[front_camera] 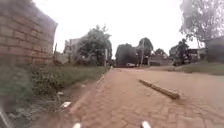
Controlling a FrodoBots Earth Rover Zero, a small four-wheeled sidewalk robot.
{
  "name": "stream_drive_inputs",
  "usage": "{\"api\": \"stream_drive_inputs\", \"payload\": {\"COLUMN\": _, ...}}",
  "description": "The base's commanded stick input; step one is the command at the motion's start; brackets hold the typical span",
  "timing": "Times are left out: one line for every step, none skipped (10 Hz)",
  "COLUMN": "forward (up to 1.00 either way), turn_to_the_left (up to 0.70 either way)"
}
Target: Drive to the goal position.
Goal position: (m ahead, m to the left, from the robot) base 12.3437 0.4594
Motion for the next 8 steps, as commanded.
{"api": "stream_drive_inputs", "payload": {"forward": 0.50, "turn_to_the_left": 0.03}}
{"api": "stream_drive_inputs", "payload": {"forward": 0.50, "turn_to_the_left": 0.01}}
{"api": "stream_drive_inputs", "payload": {"forward": 0.50, "turn_to_the_left": 0.02}}
{"api": "stream_drive_inputs", "payload": {"forward": 0.50, "turn_to_the_left": 0.01}}
{"api": "stream_drive_inputs", "payload": {"forward": 0.50, "turn_to_the_left": 0.08}}
{"api": "stream_drive_inputs", "payload": {"forward": 0.50, "turn_to_the_left": 0.08}}
{"api": "stream_drive_inputs", "payload": {"forward": 0.50, "turn_to_the_left": 0.06}}
{"api": "stream_drive_inputs", "payload": {"forward": 0.50, "turn_to_the_left": 0.05}}
